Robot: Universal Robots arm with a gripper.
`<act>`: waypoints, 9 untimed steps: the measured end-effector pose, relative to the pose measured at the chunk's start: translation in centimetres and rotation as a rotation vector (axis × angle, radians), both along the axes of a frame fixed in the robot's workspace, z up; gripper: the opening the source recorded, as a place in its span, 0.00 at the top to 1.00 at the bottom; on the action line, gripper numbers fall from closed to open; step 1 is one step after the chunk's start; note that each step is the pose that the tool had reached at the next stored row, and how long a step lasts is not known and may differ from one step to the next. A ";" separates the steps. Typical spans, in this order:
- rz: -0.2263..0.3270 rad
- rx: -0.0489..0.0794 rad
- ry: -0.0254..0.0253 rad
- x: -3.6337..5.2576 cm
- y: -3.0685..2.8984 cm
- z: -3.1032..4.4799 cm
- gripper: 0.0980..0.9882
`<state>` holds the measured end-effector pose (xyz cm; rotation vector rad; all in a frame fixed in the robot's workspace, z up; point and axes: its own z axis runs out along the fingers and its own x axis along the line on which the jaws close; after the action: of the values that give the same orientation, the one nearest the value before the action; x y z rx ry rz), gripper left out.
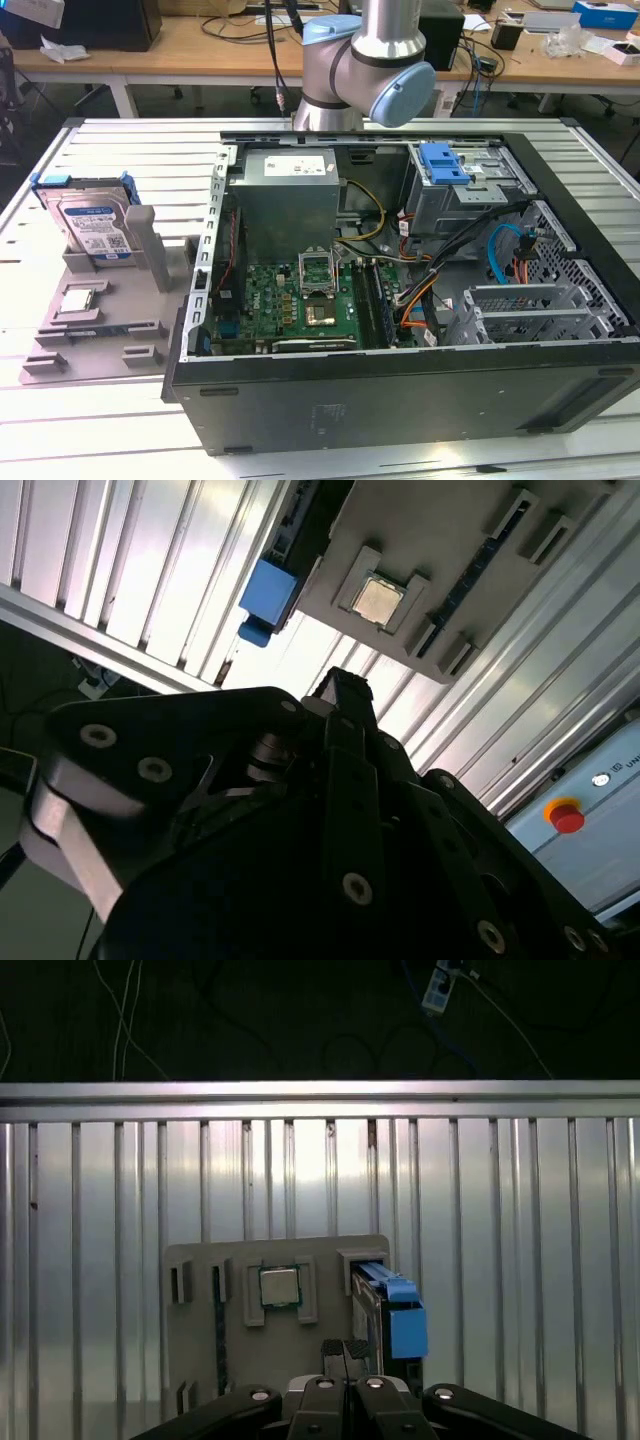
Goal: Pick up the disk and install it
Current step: 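Pick up the disk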
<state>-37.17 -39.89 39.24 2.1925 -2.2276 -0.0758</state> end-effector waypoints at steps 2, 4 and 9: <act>0.000 0.000 -0.0001 0.00 0.00 0.00 0.99; 0.000 0.000 0.0000 0.00 0.00 0.00 0.99; 0.000 0.000 -0.0001 0.00 0.00 0.00 0.78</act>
<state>-37.17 -39.88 39.23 2.1928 -2.2275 -0.0757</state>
